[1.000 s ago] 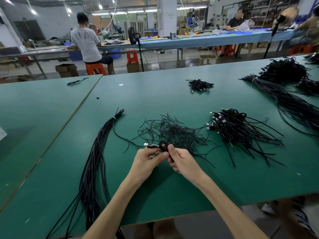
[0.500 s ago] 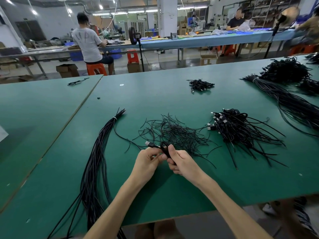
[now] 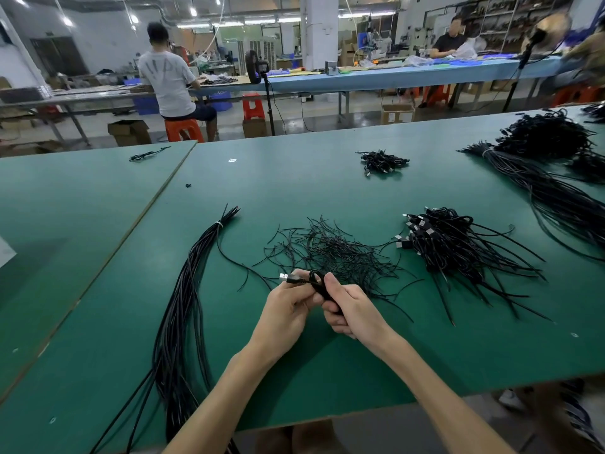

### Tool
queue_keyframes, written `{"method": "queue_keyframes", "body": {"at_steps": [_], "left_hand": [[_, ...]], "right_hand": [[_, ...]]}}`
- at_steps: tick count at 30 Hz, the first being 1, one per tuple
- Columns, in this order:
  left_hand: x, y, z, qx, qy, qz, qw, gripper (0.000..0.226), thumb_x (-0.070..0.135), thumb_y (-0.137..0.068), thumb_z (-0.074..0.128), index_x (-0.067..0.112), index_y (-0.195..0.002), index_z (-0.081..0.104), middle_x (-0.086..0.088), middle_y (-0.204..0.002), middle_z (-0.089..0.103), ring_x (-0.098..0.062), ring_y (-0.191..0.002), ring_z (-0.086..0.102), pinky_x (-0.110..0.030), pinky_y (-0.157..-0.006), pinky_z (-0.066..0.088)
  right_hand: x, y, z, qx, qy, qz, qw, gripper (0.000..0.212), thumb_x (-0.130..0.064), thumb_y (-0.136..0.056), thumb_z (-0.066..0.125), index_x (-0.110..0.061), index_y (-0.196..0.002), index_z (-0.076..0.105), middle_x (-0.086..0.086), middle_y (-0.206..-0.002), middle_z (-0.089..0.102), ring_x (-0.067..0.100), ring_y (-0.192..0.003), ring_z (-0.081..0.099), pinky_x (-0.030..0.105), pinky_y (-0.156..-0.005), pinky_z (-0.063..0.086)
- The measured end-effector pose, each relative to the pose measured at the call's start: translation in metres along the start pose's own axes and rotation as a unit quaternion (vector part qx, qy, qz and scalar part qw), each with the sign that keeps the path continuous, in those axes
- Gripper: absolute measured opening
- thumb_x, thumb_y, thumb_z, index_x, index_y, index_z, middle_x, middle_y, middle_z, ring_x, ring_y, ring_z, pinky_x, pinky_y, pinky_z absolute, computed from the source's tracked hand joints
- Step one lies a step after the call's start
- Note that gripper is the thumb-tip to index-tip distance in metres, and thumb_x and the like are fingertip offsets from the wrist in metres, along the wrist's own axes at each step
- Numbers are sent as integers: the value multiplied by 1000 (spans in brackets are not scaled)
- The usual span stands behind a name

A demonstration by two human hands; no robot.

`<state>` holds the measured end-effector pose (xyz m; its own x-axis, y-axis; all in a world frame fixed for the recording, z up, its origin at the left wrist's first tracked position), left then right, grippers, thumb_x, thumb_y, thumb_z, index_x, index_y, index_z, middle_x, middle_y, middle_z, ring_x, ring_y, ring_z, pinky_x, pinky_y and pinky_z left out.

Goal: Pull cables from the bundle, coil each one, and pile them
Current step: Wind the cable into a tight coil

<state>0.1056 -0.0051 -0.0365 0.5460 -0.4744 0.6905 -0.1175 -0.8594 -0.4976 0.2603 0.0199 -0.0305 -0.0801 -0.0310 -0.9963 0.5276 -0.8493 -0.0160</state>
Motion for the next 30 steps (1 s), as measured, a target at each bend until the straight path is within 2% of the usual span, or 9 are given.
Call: {"method": "queue_keyframes", "body": {"at_steps": [3, 8, 12, 16, 19, 21, 26, 28, 30], "left_hand": [[1, 5, 5, 46, -115, 27, 992, 18, -12, -90, 62, 3, -89, 73, 3, -92, 61, -20, -80, 62, -33, -74, 56], [8, 8, 4, 92, -238, 98, 962, 20, -11, -75, 64, 5, -84, 73, -3, -78, 64, -20, -60, 58, -21, -58, 45], [14, 6, 5, 102, -269, 121, 950, 14, -7, -78, 65, 6, -82, 71, -3, -79, 65, -16, -64, 54, -22, -61, 44], [15, 7, 4, 96, -262, 102, 955, 20, 5, -96, 50, 1, -89, 68, -8, -88, 63, -22, -62, 59, -28, -56, 51], [15, 6, 4, 78, -268, 84, 957, 8, -7, -91, 65, 1, -90, 65, -9, -90, 62, -24, -62, 59, -28, -55, 49], [14, 5, 5, 57, -267, 60, 960, 17, -13, -85, 71, 2, -89, 63, -9, -90, 61, -25, -60, 57, -22, -56, 40], [13, 5, 5, 34, -264, 36, 963, 21, -12, -86, 69, 6, -94, 61, -5, -93, 58, -23, -59, 54, -18, -58, 27], [11, 5, 5, 23, -258, 21, 966, 19, -8, -91, 64, 6, -105, 62, -5, -101, 59, -26, -64, 58, -24, -57, 36], [7, 4, 5, 16, -245, -3, 969, 23, -2, -97, 57, 7, -117, 61, -3, -111, 58, -28, -73, 61, -35, -60, 49]], "right_hand": [[-2, 1, 1, 9, 11, 14, 1000, 53, -54, -103, 38, -34, -67, 71, -13, -56, 39, 4, -43, 29, 15, -39, 25], [-3, 2, 2, 11, 33, 19, 999, 62, -49, -107, 34, -30, -54, 58, -14, -48, 38, 3, -39, 29, 15, -37, 24], [-3, 2, 4, 6, 44, 22, 999, 69, -52, -107, 28, -30, -47, 55, -14, -47, 39, 4, -38, 29, 15, -38, 23], [1, 1, 3, 22, 122, 10, 992, 75, -70, -98, 25, -12, -59, 53, -2, -49, 44, 9, -40, 35, 17, -38, 27], [5, 1, 0, 30, 140, 3, 990, 74, -74, -96, 27, -13, -62, 50, -4, -49, 44, 9, -41, 38, 16, -39, 29], [7, 0, -1, 36, 151, -5, 988, 71, -74, -96, 28, -14, -67, 52, -5, -51, 48, 9, -42, 41, 15, -40, 30], [9, 1, -2, 48, 146, -47, 987, 49, -63, -101, 39, -19, -104, 61, 2, -68, 69, 13, -46, 54, 13, -42, 36], [9, 2, -2, 46, 132, -72, 988, 31, -51, -104, 47, -27, -120, 60, 5, -80, 73, 17, -48, 59, 15, -44, 40], [9, 3, -3, 47, 135, -88, 986, 31, -40, -105, 53, -32, -135, 56, 5, -87, 73, 19, -52, 62, 15, -47, 42]]}}
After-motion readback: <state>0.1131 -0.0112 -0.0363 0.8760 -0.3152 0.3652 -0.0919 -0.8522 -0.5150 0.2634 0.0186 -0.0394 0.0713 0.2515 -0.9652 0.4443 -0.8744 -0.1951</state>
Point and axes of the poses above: each hand's wrist, its own y-axis away from the middle knuckle, its own z-axis out of the palm, x = y × z, the point moved 1 cm from there along -y, towards the middle knuckle
